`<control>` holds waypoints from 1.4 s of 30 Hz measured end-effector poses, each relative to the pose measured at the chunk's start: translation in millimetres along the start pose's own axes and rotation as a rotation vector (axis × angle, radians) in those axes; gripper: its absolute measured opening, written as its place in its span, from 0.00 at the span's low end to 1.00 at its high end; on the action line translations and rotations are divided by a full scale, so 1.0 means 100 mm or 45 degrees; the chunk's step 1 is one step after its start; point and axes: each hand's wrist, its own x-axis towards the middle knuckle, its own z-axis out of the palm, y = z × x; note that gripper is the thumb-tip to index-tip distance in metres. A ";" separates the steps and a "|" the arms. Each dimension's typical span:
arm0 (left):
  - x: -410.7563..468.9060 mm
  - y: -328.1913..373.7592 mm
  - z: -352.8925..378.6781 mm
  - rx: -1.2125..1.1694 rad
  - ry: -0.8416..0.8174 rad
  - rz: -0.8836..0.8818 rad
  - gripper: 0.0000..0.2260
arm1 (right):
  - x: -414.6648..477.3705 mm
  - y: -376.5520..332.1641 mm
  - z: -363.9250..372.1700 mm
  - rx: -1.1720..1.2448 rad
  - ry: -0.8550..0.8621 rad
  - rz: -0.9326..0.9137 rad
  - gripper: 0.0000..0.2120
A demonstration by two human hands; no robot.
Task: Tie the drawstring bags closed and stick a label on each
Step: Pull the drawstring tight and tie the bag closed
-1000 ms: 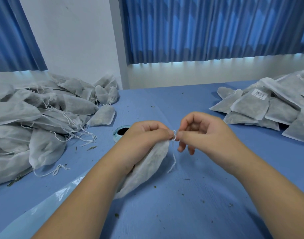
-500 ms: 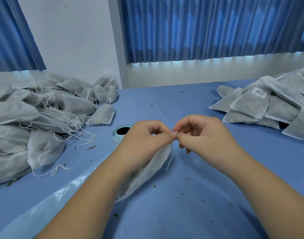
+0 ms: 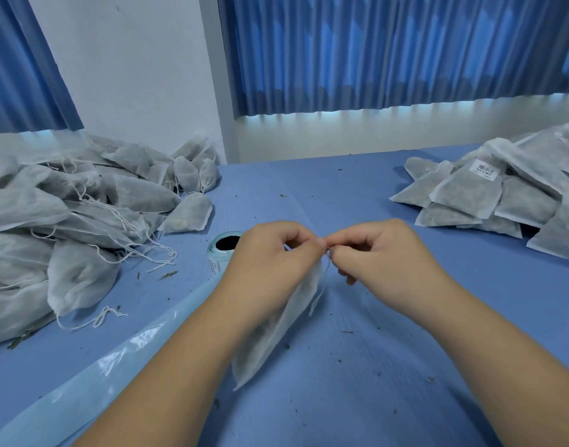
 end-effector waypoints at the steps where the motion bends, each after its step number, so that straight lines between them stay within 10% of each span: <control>1: 0.00 0.00 0.00 -0.024 0.008 -0.010 0.09 | 0.00 -0.01 0.00 0.008 -0.003 0.000 0.17; 9: -0.05 0.01 0.08 0.205 0.195 0.095 0.07 | -0.01 -0.03 -0.01 0.026 -0.038 0.063 0.16; 26: 0.01 0.01 -0.04 -0.288 -0.086 -0.180 0.10 | 0.02 -0.02 -0.04 0.218 -0.034 0.041 0.10; 42: -0.05 -0.02 0.07 0.296 0.283 0.365 0.05 | 0.00 -0.03 -0.02 0.026 0.052 0.044 0.11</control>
